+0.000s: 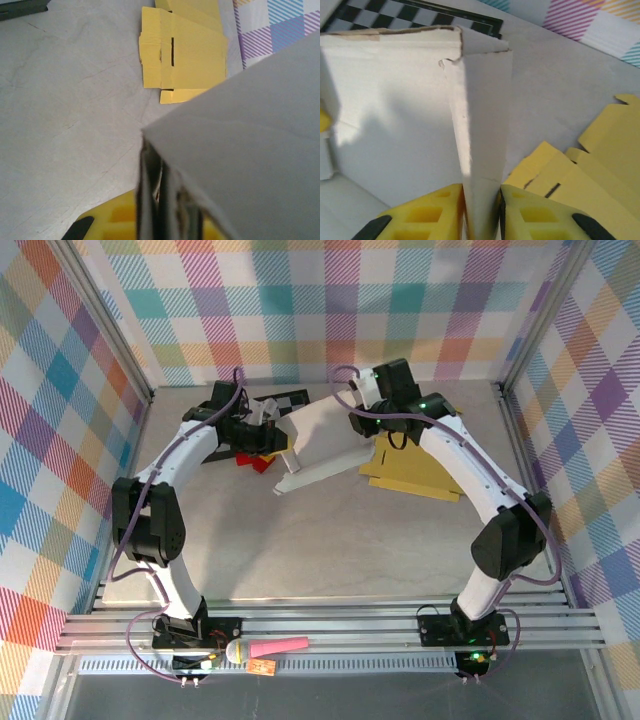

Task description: Fold the paper box

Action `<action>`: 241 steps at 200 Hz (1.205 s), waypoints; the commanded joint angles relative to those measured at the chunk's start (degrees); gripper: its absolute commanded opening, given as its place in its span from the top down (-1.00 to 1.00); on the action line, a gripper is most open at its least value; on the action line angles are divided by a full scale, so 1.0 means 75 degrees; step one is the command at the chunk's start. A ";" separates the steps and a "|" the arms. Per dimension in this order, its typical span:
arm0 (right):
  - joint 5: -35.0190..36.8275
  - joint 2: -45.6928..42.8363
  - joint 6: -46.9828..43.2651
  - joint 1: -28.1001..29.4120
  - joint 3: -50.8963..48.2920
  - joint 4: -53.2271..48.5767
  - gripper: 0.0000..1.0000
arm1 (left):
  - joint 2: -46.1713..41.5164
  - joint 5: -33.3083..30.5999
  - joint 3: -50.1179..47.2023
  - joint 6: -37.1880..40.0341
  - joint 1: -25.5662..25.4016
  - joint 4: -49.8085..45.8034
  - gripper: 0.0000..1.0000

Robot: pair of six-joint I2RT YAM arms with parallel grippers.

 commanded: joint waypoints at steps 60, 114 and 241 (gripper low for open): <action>0.2832 0.0732 0.0334 0.0941 0.0873 -0.0845 1.00 | -0.0654 -0.0454 0.0009 -0.0208 -0.0310 -0.0090 1.00; 0.5288 0.1756 0.2332 0.1737 0.2047 -0.2625 1.00 | -0.0912 -0.2055 -0.0109 -0.0950 -0.0750 -0.0010 1.00; 0.6173 0.0879 0.5963 0.3068 -0.1686 -0.2244 1.00 | -0.1714 -0.4828 -0.2979 -0.2147 -0.1784 0.1212 1.00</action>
